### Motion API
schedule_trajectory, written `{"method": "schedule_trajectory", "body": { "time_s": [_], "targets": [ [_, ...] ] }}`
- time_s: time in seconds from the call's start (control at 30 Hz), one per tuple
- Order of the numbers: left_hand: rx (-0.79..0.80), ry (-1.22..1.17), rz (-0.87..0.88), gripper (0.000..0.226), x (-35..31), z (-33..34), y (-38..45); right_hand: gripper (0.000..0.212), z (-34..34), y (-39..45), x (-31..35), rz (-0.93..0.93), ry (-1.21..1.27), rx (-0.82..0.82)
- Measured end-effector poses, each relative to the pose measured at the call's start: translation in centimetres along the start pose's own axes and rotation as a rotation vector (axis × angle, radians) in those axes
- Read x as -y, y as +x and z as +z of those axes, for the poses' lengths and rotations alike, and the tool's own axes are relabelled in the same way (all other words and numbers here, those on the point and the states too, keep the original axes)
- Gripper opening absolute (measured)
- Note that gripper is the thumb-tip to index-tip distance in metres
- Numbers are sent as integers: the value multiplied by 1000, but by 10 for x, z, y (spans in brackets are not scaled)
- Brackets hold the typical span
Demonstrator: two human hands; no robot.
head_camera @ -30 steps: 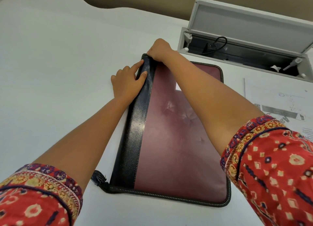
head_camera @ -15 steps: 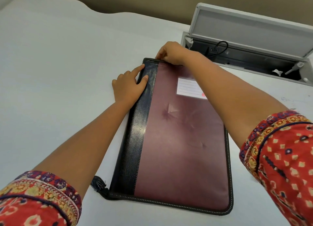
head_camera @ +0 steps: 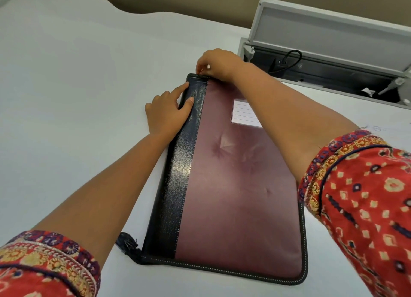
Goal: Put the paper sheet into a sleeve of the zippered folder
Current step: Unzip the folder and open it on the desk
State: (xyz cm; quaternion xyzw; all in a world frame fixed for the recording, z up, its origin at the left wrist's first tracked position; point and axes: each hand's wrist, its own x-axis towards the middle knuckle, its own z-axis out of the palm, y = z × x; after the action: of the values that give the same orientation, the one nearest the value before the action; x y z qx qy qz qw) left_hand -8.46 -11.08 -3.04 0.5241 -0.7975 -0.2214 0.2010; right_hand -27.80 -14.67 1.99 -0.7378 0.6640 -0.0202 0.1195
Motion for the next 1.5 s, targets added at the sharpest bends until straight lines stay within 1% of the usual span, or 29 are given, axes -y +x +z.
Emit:
{"method": "schedule_trajectory", "body": {
  "time_s": [0.03,0.1,0.2,0.27,0.47,0.7,0.87,0.97,1.2,1.37,1.5],
  "targets": [
    [1,-1,-4,42,0,0,0,24,1,-1,-1,-45,-112,-2],
    [1,-3,-4,41,1,0,0,24,1,-5,-8,-115,-248,3],
    [5,-12,-2,41,1,0,1,22,-4,-18,-26,-171,-330,-16],
    [10,-14,-6,40,1,0,1,21,-4,-28,-36,-172,-365,-36],
    [11,-4,-4,40,2,1,1,21,-7,-63,-65,-88,-381,-79],
    [17,-6,-6,40,2,0,0,20,-11,-118,-99,62,-388,-101],
    [14,1,11,39,2,1,-1,24,5,-166,-119,238,-290,-186],
    [18,12,13,38,1,1,0,25,14,-181,-117,317,-254,-230],
    [6,46,-14,39,0,4,0,24,28,-216,-102,428,-236,-265],
    [8,51,-23,39,-1,5,0,21,44,-239,-76,421,-255,-325],
    [8,63,-25,39,-2,5,0,18,56,-259,-52,388,-263,-331]
  ]
}}
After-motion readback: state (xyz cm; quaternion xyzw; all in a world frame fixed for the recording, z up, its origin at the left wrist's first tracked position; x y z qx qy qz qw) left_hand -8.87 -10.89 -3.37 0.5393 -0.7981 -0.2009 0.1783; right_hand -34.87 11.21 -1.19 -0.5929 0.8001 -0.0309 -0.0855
